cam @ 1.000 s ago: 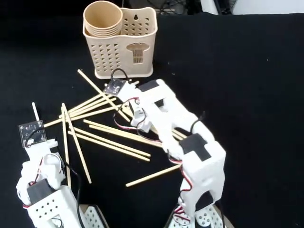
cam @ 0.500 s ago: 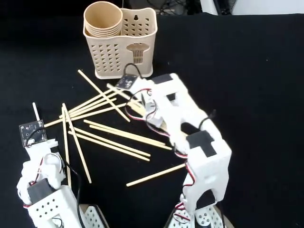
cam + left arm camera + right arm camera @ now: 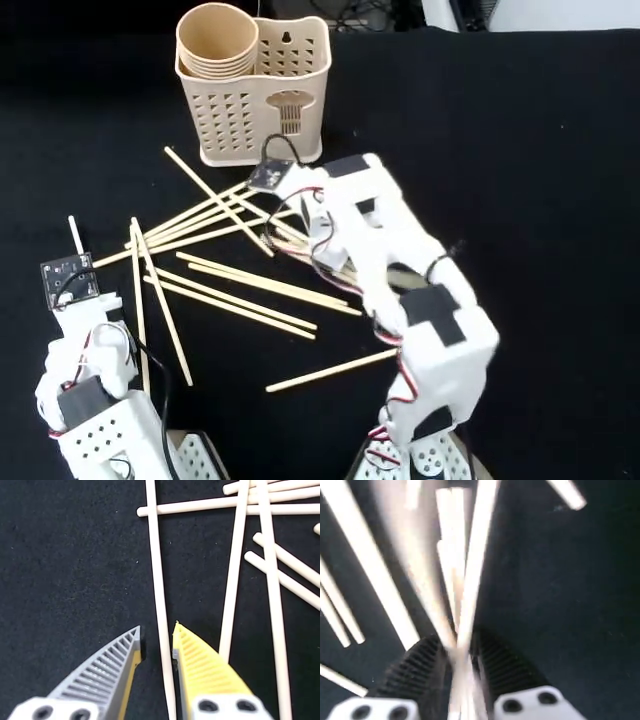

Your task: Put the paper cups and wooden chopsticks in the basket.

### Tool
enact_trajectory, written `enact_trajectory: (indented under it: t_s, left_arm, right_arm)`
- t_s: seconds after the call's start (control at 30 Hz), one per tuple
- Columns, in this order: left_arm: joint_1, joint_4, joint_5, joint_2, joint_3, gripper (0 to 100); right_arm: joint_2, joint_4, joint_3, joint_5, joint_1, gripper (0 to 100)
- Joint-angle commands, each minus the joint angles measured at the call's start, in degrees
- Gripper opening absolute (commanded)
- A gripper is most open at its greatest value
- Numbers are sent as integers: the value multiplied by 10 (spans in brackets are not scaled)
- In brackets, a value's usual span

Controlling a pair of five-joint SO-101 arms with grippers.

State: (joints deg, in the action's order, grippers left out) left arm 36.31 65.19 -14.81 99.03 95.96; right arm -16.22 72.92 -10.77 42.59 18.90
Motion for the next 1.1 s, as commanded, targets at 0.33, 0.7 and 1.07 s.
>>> enact_trajectory:
  t_s: [0.33,0.7,1.07]
  left_arm:
    - [1,3,-5,4,-5,124]
    - [1,3,-5,4,-5,124]
    - [1,4,-5,4,-5,124]
  right_arm:
    - [212,47,0,-11,3,12]
    - [250,-59,-106,-16,4,12]
    - [232,-121,-183,-11,1,12]
